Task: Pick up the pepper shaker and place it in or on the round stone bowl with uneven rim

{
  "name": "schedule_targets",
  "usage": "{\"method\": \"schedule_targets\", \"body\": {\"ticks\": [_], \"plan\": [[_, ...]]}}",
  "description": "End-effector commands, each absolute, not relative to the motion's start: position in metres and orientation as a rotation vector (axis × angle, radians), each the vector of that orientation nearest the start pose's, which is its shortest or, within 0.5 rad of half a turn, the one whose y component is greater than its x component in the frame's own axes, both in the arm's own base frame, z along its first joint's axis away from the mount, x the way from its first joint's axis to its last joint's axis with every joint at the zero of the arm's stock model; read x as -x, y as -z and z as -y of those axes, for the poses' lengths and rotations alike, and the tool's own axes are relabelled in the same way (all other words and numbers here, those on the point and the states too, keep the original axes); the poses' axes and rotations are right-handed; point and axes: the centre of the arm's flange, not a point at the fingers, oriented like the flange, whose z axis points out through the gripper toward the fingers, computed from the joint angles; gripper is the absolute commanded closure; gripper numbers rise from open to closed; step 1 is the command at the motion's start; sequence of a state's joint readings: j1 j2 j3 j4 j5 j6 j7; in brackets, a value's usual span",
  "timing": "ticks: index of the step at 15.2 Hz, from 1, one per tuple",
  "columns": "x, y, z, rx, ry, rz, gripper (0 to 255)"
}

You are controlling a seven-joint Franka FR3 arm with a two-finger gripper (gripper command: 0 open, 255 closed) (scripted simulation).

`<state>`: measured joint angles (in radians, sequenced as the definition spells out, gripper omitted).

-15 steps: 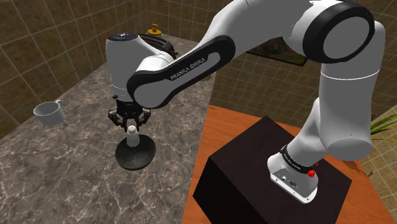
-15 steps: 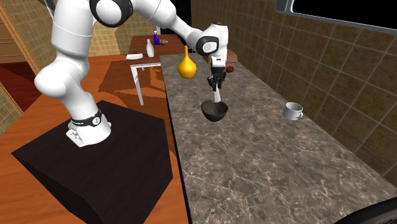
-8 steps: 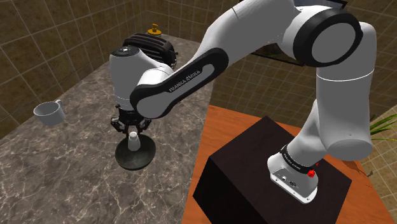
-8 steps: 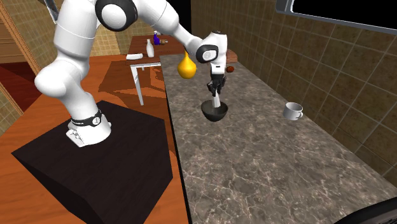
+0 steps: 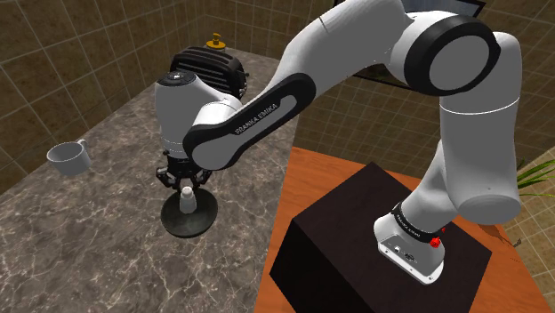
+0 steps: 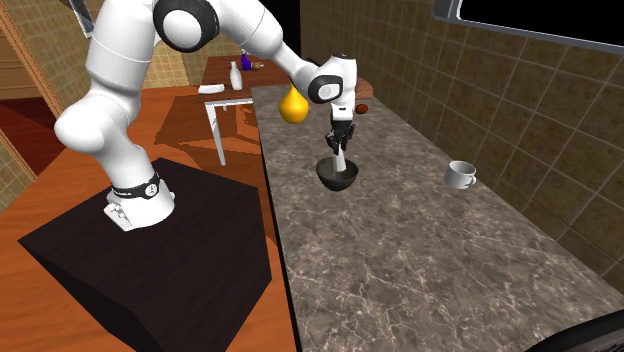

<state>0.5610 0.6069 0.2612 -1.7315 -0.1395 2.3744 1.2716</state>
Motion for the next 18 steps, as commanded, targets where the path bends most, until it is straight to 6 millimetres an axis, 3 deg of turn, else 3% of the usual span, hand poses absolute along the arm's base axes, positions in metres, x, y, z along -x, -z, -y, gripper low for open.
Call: {"method": "schedule_targets", "body": {"ticks": [1,2,7,11,18], "plan": [[-0.473,-0.246,-0.481,3.005,-0.016,-0.61,255],[-0.473,-0.246,-0.481,3.005,-0.016,-0.61,0],[-0.473,-0.246,-0.481,3.005,-0.016,-0.61,0],[-0.473,-0.296,-0.478,3.005,-0.016,-0.61,0],[-0.473,-0.296,-0.478,3.005,-0.016,-0.61,0]]}}
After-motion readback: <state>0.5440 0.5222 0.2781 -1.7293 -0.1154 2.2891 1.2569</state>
